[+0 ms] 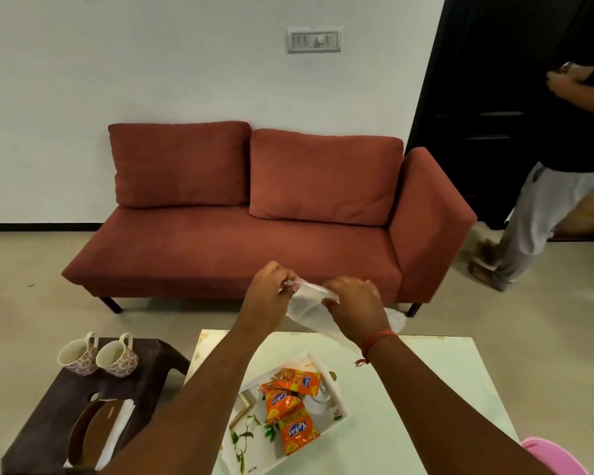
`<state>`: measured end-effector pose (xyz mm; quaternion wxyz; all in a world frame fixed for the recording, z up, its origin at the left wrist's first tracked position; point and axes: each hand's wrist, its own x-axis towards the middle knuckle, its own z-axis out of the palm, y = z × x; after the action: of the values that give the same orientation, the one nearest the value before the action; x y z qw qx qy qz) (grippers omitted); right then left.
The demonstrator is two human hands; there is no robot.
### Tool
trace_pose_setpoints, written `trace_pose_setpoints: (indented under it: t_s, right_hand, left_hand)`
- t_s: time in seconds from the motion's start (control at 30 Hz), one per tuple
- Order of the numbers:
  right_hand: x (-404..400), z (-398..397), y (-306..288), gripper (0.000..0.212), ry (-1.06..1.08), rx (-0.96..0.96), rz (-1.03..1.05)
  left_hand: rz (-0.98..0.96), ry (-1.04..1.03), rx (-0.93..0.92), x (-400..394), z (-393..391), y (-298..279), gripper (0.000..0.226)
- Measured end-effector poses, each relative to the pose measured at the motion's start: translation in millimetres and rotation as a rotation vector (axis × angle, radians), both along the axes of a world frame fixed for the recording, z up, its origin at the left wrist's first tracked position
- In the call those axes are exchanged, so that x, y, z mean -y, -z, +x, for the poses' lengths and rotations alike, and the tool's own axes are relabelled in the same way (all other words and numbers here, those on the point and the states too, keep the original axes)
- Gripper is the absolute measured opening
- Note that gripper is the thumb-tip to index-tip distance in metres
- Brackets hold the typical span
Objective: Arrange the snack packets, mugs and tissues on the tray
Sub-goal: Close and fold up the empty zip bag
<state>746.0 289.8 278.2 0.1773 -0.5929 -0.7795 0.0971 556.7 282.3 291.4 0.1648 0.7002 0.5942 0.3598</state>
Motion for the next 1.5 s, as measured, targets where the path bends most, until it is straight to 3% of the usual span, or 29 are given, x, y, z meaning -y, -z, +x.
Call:
trace_pose_setpoints:
  t_s: [0.1,0.17,0.23,0.33,0.43,0.5,0.77,1.03,1.2,1.3,1.4,1.5]
  right_hand:
    - [0,-4,-1,0.009,0.113,-0.270,-0.046]
    - [-1,-2,-3,0.010,0.187,-0.497,-0.116]
    - [-1,-2,-6,0.003,0.231,-0.760,-0.229]
    - [-2,-6,-5,0.009,0.259,-1.082,-0.393]
    - [-5,-7,2,0.016,0.260,-1.346,-0.600]
    - [-5,-6,5,0.019,0.265,-1.363,-0.661]
    - [-6,5,8,0.014,0.266,-1.149,-0.607]
    - [-8,26,11,0.032,0.114,-1.092,-0.700]
    - [-14,41,16,0.036,0.156,-1.179,-0.656]
    - [-13,51,18,0.040,0.200,-1.214,-0.681]
    - [-7,62,14,0.030,0.226,-1.343,-0.747]
    - [-4,81,20,0.023,0.302,-1.472,-0.988]
  left_hand:
    - [0.019,-0.093,0.164,3,2,2,0.050]
    - [-0.117,-0.197,0.313,7,3,4,0.081]
    - [-0.332,-0.274,0.388,9,5,9,0.099]
    - [-0.585,-0.194,0.591,12,3,19,0.091]
    - [-0.699,-0.078,0.872,15,1,22,0.052]
    - [-0.690,-0.092,0.947,14,1,21,0.037]
    - [-0.665,-0.070,0.817,12,1,14,0.020]
    - [-0.582,-0.156,0.795,5,14,18,0.037]
    - [-0.582,-0.234,0.876,2,30,20,0.012]
    - [-0.592,-0.316,0.838,2,43,23,0.021]
    - [-0.584,-0.295,0.961,5,56,22,0.035]
    - [-0.526,-0.304,0.922,10,70,24,0.040]
